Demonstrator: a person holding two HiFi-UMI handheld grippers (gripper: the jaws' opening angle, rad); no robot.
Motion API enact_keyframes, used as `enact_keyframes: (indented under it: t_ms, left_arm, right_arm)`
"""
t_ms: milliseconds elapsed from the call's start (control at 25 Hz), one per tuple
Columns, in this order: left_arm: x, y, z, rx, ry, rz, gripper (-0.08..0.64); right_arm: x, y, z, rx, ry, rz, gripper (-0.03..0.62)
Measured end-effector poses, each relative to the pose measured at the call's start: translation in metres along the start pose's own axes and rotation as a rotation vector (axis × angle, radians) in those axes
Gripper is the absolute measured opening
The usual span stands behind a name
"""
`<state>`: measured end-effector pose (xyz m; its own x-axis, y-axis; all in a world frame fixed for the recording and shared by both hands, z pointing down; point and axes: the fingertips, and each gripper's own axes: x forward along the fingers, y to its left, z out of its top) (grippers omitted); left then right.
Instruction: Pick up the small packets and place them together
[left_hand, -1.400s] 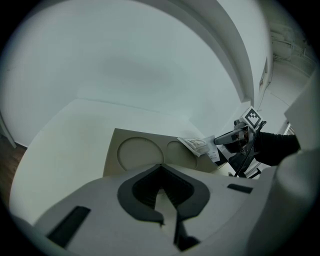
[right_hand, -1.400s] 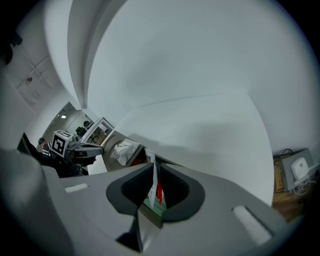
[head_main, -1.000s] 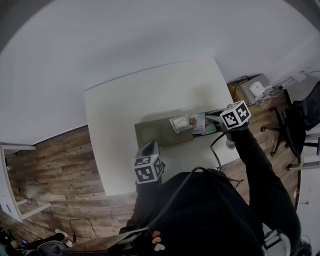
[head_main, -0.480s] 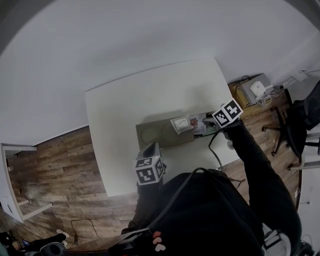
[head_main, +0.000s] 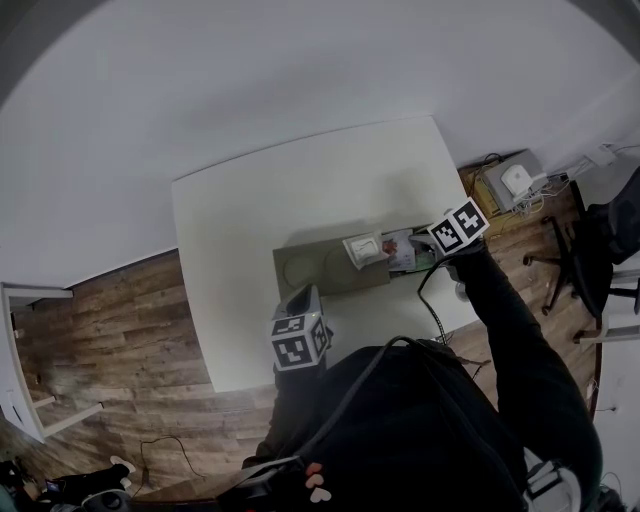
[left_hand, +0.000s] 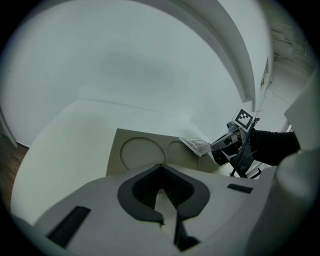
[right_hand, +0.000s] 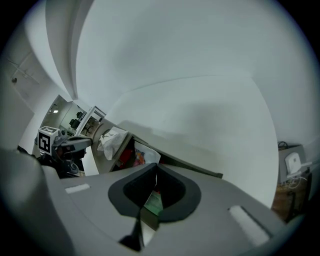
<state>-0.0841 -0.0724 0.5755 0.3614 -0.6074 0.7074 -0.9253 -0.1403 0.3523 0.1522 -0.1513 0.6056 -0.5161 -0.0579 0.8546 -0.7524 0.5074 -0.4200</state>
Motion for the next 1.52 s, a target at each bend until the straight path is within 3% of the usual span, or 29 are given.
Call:
enact_keyframes:
  t_ms: [520,880,1040,1200,1520]
  left_arm:
    - [-0.002,-0.003,0.0,0.013,-0.003,-0.009,0.0]
    - [-0.007,-0.006,-0.001,0.012,-0.019,-0.012,0.0]
    - [-0.015,-0.001,-0.001,0.003,-0.031,-0.007,0.0]
    - [-0.023,-0.003,-0.001,-0.016,-0.046,-0.002,-0.002]
    - [-0.039,0.004,-0.002,-0.036,-0.073,0.023,0.0]
  right_arm:
    - [-0.059,0.014,0.017,-0.039,-0.162,0.017,0.002]
    - [-0.111,0.058,0.052,-0.17,-0.304,0.034,0.002]
    - [-0.112,0.101,0.077,-0.23,-0.368,0.119,0.002]
    - [-0.099,0.145,0.096,-0.265,-0.389,0.259,0.002]
    - [-0.034,0.221,0.113,-0.346,-0.283,0.432,0.002]
